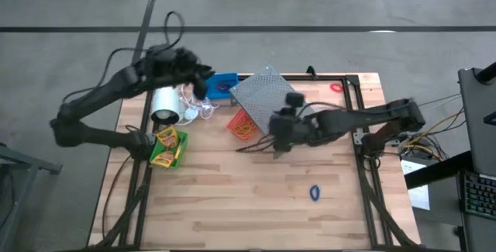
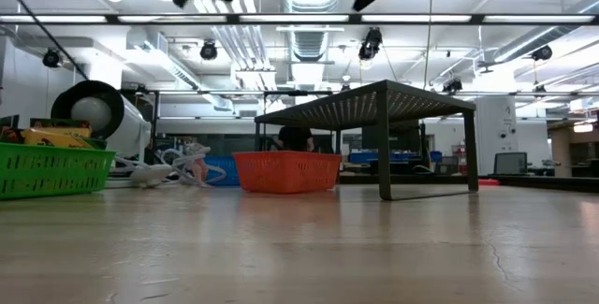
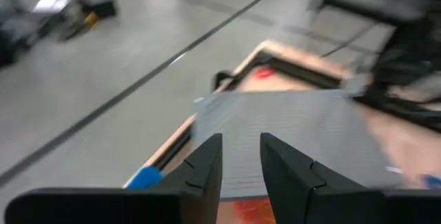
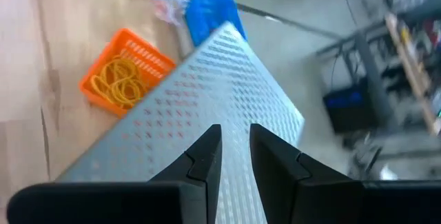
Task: Pick & Place Office Desk Supplies
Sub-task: Put the orange spring rubber band into the blue bin
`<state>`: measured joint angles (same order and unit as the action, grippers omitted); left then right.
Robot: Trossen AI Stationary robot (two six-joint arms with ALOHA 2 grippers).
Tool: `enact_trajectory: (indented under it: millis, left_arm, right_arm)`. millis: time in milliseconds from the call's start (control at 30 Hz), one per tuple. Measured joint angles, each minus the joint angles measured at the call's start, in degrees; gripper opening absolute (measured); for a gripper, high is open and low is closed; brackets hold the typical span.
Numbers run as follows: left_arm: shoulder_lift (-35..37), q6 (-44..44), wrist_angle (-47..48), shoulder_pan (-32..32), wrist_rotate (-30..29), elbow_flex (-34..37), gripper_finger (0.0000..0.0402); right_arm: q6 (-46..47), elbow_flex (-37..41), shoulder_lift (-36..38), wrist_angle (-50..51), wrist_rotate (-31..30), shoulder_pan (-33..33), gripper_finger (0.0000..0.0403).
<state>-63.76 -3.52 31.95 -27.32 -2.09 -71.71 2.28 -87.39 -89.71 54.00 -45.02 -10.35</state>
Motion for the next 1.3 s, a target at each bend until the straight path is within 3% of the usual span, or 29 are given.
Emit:
enact_trajectory:
  millis: [167,333,700,867,1000,1167,1300]
  left_arm:
    - [7.75,0.1,-2.9,8.36,0.11,4.95,0.0104]
    - [12.5,0.14,-8.3,14.24,0.13,11.96,0.0104]
    - [16.14,-3.7,-10.37,17.97,0.17,25.33,0.0104]
    - [16.05,-4.58,-15.42,18.19,0.97,27.04,0.0104]
    - [16.14,0.21,-22.07,18.83,5.68,27.04,0.0104]
    - [16.47,4.93,-25.51,20.07,15.25,27.04,0.0104]
    - [16.43,4.91,-25.53,20.72,17.21,27.04,0.0104]
  right_arm:
    - [10.27,0.14,7.49,6.28,-0.06,0.68,0.0068]
    - [11.98,0.24,12.92,7.76,-0.08,0.81,0.0068]
    - [19.23,0.63,15.82,8.42,-0.05,0.87,0.0068]
    - [20.88,0.63,15.82,11.32,-7.7,2.41,0.0068]
    - [31.27,0.63,16.72,18.44,-6.56,6.55,0.0068]
    - [47.61,0.63,17.35,29.48,1.67,15.71,0.0068]
    - [49.28,0.7,17.26,31.55,5.73,23.89,0.0068]
